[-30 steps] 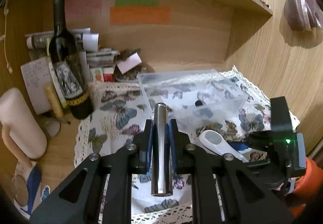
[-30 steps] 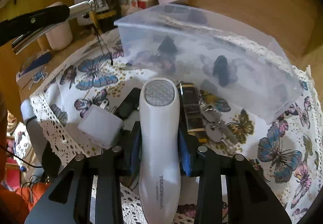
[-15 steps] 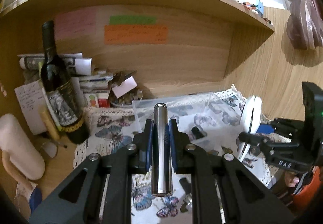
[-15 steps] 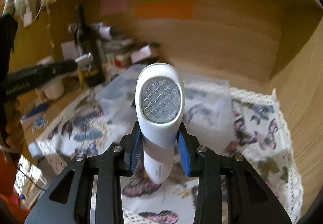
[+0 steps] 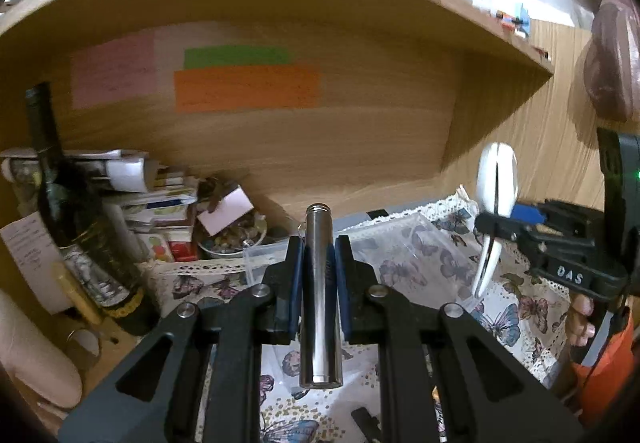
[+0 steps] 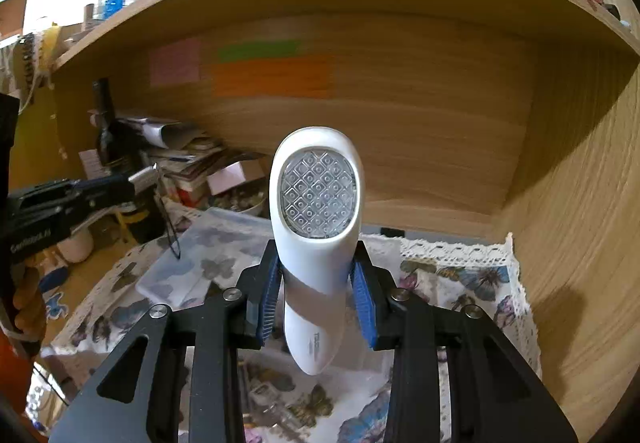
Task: Organize rigid objects
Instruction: 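Lift the white device and silver cylinder and lower both into the clear box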
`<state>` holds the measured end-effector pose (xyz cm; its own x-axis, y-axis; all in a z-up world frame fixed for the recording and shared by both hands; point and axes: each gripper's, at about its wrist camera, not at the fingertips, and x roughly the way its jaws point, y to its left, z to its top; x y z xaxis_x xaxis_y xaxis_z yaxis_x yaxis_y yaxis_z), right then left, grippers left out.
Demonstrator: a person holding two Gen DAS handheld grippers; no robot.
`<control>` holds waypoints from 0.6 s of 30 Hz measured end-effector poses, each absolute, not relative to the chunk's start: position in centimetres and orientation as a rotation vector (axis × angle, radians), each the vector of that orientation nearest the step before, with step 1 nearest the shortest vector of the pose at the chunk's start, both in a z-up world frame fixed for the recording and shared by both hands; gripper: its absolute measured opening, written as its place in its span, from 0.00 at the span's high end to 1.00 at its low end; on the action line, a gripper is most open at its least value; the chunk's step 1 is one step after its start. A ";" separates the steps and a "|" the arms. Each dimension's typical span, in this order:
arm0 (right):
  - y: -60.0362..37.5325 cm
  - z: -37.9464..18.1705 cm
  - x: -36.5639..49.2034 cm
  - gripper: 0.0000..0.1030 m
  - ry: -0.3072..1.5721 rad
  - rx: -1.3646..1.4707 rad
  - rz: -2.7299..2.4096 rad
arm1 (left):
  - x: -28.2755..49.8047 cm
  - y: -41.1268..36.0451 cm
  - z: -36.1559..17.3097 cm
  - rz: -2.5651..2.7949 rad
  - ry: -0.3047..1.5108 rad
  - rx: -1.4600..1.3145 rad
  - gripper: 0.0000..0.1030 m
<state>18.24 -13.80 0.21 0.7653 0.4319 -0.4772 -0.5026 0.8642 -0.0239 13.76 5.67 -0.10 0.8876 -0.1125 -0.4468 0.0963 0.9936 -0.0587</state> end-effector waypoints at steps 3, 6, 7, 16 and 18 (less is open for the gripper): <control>-13.7 -0.3 19.4 0.70 0.491 -0.166 0.496 | 15.0 5.2 -0.8 -0.125 0.493 -0.020 0.85; -13.6 -0.8 20.5 0.70 0.516 -0.174 0.493 | 16.3 4.9 -1.6 -0.143 0.534 -0.018 0.85; -13.4 -1.1 20.8 0.70 0.529 -0.178 0.492 | 16.8 4.8 -2.0 -0.144 0.550 -0.022 0.85; -12.1 -5.2 23.0 0.70 0.656 -0.246 0.494 | 20.6 3.9 -6.2 -0.164 0.680 -0.035 0.92; -11.8 -5.9 23.3 0.70 0.681 -0.259 0.497 | 21.1 3.9 -6.6 -0.168 0.695 -0.033 0.92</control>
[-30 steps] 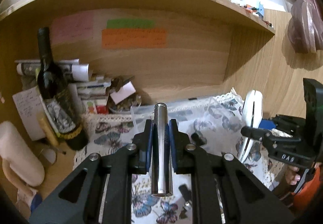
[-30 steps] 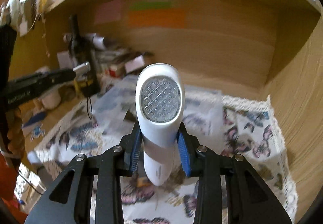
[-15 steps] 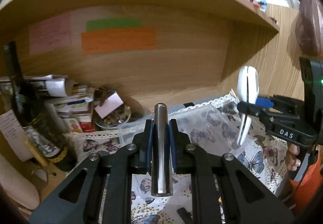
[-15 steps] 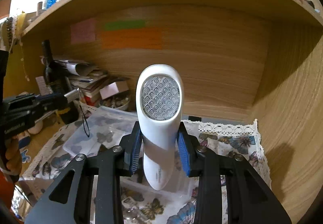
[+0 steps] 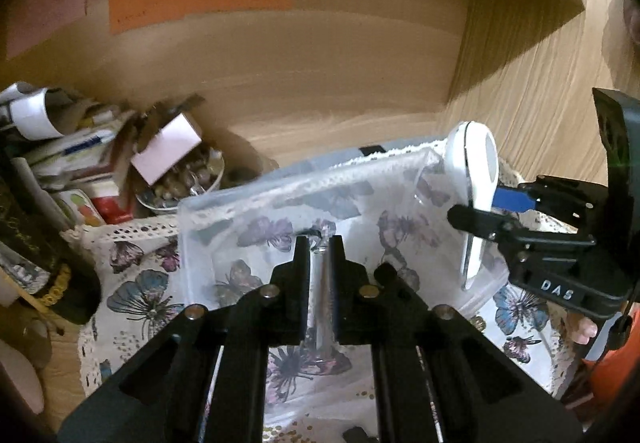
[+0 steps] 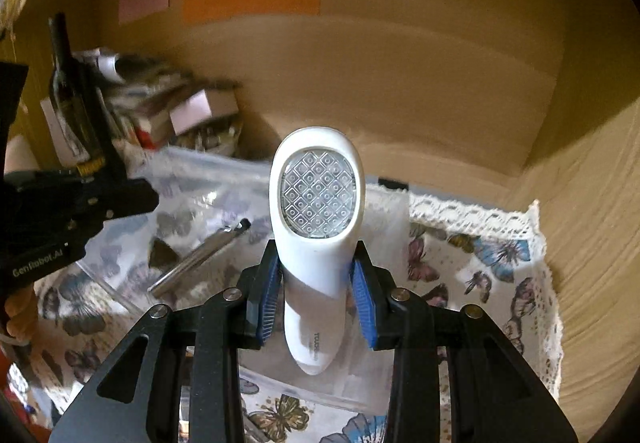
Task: Organize rigid objects
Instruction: 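Lift the white device and silver cylinder and lower both into the clear box, then open both grippers to release the items and withdraw from the box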
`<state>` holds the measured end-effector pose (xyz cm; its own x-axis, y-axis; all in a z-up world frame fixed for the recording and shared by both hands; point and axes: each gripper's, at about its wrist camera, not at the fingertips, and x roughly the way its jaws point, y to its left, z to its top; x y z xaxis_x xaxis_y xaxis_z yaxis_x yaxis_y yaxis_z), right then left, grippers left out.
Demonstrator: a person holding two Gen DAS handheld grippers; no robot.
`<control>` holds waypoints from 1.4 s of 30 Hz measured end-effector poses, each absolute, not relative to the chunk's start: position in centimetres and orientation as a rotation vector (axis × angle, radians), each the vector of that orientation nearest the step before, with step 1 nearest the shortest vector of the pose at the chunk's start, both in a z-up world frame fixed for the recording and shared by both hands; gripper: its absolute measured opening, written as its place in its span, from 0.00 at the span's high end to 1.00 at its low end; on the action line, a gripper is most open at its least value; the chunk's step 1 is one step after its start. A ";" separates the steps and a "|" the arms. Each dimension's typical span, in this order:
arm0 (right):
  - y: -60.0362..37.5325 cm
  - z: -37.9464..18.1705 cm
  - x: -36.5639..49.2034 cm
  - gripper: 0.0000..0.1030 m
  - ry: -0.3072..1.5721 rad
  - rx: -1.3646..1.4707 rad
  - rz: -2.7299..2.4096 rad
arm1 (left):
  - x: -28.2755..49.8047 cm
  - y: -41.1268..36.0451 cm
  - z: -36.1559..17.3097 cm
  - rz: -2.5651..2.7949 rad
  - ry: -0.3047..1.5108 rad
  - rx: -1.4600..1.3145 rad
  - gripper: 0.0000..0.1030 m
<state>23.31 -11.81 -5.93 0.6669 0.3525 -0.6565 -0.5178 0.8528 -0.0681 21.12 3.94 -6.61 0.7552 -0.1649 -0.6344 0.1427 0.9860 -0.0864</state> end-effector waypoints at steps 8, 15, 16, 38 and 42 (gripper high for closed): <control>-11.0 -7.6 24.4 0.70 0.753 -0.281 0.503 | 21.2 4.1 -6.8 -0.189 0.720 -0.039 0.92; -11.0 -7.2 23.9 0.70 0.752 -0.272 0.495 | 20.0 4.5 -5.9 -0.186 0.711 -0.057 0.91; -11.1 -7.0 23.8 0.70 0.745 -0.266 0.498 | 19.8 4.7 -5.7 -0.186 0.712 -0.065 0.90; -13.1 -3.2 14.9 0.27 0.573 -0.226 0.535 | 12.0 5.7 -3.8 -0.036 0.623 -0.052 0.05; -13.7 -3.8 13.8 0.27 0.579 -0.225 0.527 | 11.1 5.2 -5.0 -0.044 0.662 -0.054 0.05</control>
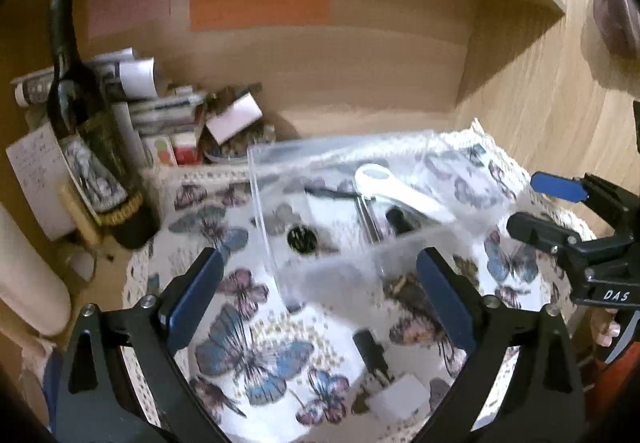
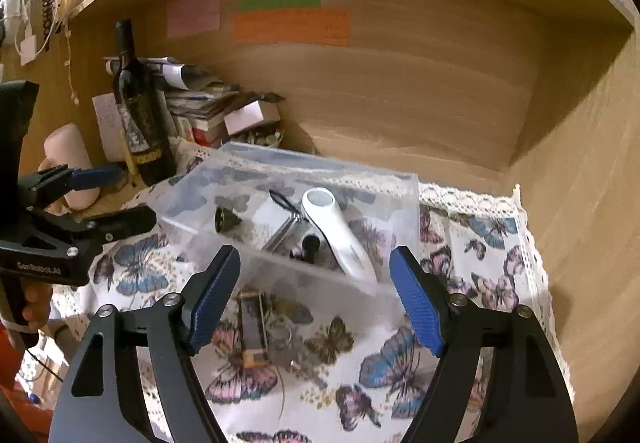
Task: Organize rigid objects
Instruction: 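Open both grippers to release the items and withdraw from the box, then grasp the white cube charger with the left gripper while the right grasps the black-gold case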
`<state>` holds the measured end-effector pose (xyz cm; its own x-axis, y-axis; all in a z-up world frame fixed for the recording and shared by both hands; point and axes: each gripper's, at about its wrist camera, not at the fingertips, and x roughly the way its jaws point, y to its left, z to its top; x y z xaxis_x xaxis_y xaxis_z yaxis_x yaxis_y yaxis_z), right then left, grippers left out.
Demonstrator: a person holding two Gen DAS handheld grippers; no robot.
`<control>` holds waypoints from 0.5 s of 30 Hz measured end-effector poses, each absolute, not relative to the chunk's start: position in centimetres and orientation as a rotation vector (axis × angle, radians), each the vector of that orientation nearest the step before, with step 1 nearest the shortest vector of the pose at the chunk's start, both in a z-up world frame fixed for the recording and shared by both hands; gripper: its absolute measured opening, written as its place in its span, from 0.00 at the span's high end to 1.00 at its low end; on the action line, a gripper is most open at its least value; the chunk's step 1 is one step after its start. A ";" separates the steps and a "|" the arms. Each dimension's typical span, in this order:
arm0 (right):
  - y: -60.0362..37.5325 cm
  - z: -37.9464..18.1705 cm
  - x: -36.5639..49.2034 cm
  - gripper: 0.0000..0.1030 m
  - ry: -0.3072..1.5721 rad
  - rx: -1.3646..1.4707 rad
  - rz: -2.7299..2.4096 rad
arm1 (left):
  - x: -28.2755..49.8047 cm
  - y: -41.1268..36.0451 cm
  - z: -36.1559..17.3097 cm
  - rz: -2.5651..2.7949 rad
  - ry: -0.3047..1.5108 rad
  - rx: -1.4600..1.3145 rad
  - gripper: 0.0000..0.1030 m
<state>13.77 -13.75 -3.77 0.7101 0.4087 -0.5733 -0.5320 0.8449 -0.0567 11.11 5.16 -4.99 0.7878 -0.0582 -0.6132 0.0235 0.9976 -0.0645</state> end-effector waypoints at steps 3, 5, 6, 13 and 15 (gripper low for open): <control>-14.0 -4.4 13.1 0.27 0.589 -0.224 0.528 | 10.4 4.6 -6.1 -0.056 0.689 -0.046 0.04; -14.1 -4.9 12.5 0.27 0.589 -0.226 0.528 | 9.8 4.2 -7.1 -0.061 0.702 -0.035 0.04; -14.0 -5.1 12.4 0.27 0.590 -0.230 0.527 | 9.6 4.1 -7.5 -0.055 0.711 -0.037 0.04; -13.9 -7.2 11.4 0.27 0.640 -0.239 0.548 | 8.5 3.1 -9.9 -0.097 0.771 -0.082 0.04; -13.7 -7.9 11.4 0.27 0.659 -0.236 0.559 | 8.2 2.5 -10.6 -0.119 0.795 -0.082 0.04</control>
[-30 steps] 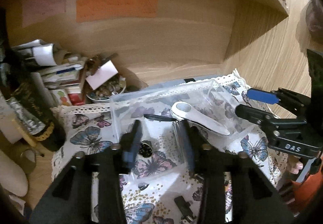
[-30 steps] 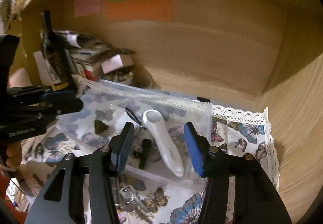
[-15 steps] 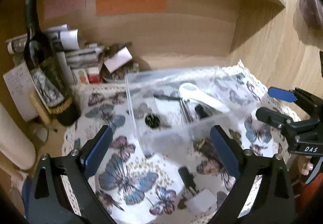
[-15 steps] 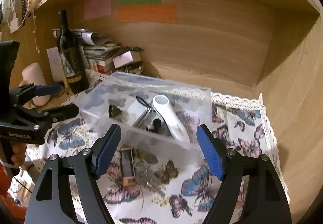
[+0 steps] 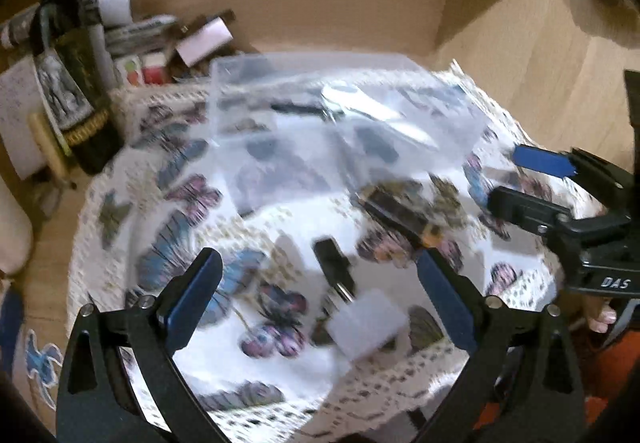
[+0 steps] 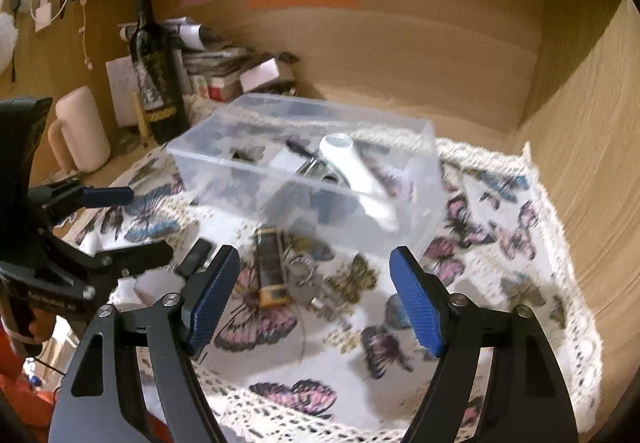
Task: Organize rigid objects
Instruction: 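Grasp the white cube charger with the left gripper while the right grasps the black-gold case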
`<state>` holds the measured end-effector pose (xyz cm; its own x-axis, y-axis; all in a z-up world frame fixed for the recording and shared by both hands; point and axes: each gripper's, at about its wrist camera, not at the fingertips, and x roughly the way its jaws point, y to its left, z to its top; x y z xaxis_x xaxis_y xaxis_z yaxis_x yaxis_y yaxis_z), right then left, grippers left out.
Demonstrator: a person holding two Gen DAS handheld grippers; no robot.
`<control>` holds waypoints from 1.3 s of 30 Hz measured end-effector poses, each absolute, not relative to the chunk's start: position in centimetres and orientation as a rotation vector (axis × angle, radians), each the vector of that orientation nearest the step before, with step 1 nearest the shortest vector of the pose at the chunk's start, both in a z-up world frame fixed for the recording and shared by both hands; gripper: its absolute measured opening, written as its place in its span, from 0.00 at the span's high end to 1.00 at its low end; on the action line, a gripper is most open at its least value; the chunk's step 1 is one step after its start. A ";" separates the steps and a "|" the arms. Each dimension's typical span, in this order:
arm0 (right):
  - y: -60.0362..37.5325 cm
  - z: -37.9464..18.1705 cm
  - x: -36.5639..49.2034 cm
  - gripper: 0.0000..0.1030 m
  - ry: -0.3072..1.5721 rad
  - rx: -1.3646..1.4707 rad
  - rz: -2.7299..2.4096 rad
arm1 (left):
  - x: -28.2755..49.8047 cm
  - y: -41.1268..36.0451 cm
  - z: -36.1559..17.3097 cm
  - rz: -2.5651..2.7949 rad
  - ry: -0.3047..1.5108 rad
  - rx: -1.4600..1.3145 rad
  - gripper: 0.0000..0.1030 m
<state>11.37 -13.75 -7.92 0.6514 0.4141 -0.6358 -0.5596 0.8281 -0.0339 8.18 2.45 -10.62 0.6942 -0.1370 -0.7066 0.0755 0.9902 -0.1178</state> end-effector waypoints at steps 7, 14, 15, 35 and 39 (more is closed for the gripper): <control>-12.7 -10.1 11.8 0.45 0.738 -0.240 0.598 | 7.7 0.7 -13.4 -0.153 0.848 -0.065 0.04; -10.9 -11.2 13.0 0.67 0.793 -0.250 0.638 | 7.4 1.3 -14.3 -0.146 0.843 -0.054 0.26; -10.6 -11.4 13.2 0.68 0.799 -0.257 0.639 | 7.2 1.4 -14.4 -0.151 0.839 -0.053 0.30; -8.3 -13.1 14.0 0.79 0.824 -0.329 0.652 | 6.2 4.0 -11.5 -0.142 0.754 -0.111 0.55; -9.6 -11.5 12.9 0.79 0.768 -0.289 0.670 | 6.3 4.3 -9.8 -0.148 0.717 -0.124 0.55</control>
<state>12.92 -9.58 -11.50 0.5270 0.4506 -0.7206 -0.6528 0.7575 -0.0038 6.26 4.29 -9.78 0.7442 -0.1775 -0.6440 0.0928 0.9822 -0.1635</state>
